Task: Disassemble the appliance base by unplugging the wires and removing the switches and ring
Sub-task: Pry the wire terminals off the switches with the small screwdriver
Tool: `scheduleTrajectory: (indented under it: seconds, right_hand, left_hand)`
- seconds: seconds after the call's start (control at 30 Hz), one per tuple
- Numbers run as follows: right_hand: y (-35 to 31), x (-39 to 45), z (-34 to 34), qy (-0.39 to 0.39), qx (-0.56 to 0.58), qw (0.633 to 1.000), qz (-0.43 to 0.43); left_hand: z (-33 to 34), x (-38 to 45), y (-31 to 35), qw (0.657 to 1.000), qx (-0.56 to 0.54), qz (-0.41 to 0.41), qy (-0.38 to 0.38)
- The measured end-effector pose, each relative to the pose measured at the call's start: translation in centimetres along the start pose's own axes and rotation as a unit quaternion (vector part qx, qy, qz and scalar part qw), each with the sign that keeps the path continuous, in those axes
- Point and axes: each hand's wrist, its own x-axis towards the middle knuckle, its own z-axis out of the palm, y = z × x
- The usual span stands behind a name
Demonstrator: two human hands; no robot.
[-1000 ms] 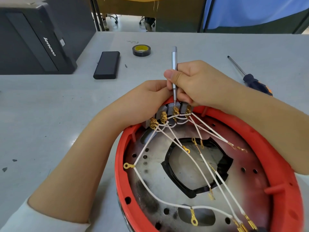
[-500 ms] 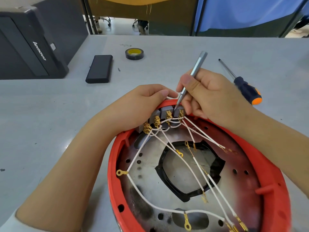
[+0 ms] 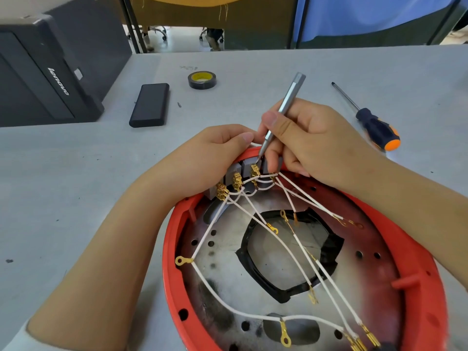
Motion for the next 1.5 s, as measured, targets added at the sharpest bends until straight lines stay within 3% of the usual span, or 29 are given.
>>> scheduleTrajectory:
  seconds: [0.4,0.77,1.0,1.5]
  right_hand:
    - [-0.1,0.0,-0.2,0.026,-0.027,0.999,-0.003]
    - [-0.5,1.0,-0.5,-0.027,-0.046,0.996,0.065]
    - [0.0,0.1,-0.3,0.034,-0.042,0.998,0.008]
    - [0.3,0.0,-0.2,0.030,-0.042,0.999,-0.013]
  left_hand:
    - [0.0,0.0,0.1,1.000,0.000,-0.006,-0.002]
    - [0.0,0.0,0.1,1.000,0.005,-0.011,-0.005]
    - [0.0,-0.1,0.1,1.000,-0.003,-0.007,0.000]
    - [0.0,-0.1,0.2,1.000,0.016,-0.004,0.006]
